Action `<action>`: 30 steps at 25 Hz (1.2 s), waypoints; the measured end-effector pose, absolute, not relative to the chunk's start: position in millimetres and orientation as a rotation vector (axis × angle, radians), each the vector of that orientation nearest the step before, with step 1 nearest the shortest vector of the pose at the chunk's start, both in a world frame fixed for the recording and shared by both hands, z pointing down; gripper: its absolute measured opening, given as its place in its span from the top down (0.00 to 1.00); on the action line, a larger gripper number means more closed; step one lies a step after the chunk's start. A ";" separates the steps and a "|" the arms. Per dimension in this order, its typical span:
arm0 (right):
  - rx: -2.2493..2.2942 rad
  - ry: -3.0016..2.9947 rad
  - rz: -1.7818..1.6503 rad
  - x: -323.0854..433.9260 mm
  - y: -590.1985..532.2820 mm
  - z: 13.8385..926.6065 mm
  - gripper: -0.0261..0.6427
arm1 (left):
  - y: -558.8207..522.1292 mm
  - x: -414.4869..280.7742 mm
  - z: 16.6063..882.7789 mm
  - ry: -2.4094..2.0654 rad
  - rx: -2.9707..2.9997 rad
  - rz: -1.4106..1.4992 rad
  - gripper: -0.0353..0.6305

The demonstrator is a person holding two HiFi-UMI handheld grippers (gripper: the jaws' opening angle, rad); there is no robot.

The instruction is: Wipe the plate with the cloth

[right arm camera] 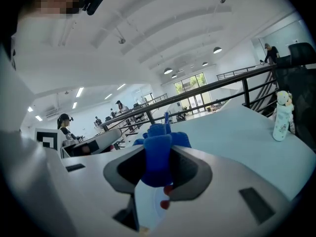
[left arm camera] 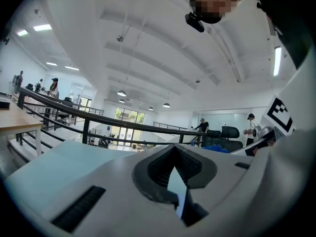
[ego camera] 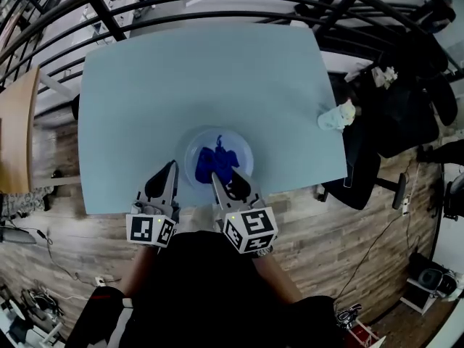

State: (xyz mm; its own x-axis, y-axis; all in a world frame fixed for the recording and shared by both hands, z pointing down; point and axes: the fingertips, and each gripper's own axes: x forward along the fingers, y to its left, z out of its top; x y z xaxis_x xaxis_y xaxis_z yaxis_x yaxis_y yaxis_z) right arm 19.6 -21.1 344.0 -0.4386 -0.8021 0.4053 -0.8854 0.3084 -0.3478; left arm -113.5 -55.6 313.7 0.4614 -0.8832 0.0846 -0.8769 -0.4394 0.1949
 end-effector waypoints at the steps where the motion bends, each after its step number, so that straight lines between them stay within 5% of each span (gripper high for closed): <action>1: 1.563 -2.405 0.808 19.2 -22.0 347.9 0.78 | -56.9 -114.3 315.3 -1.532 2.493 -0.043 0.95; 30: 1.394 -2.208 1.050 6.3 -53.3 484.4 0.78 | -77.4 -89.8 391.6 -1.465 2.415 0.129 0.94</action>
State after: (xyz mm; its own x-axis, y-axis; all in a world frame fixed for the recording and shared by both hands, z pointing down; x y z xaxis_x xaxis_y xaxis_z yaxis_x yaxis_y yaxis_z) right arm 6.3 -53.3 484.4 -0.4695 -0.6364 0.6120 -0.8764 0.2515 -0.4108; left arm -89.8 -77.4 391.6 0.4723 -0.8493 0.2357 -0.8774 -0.4275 0.2177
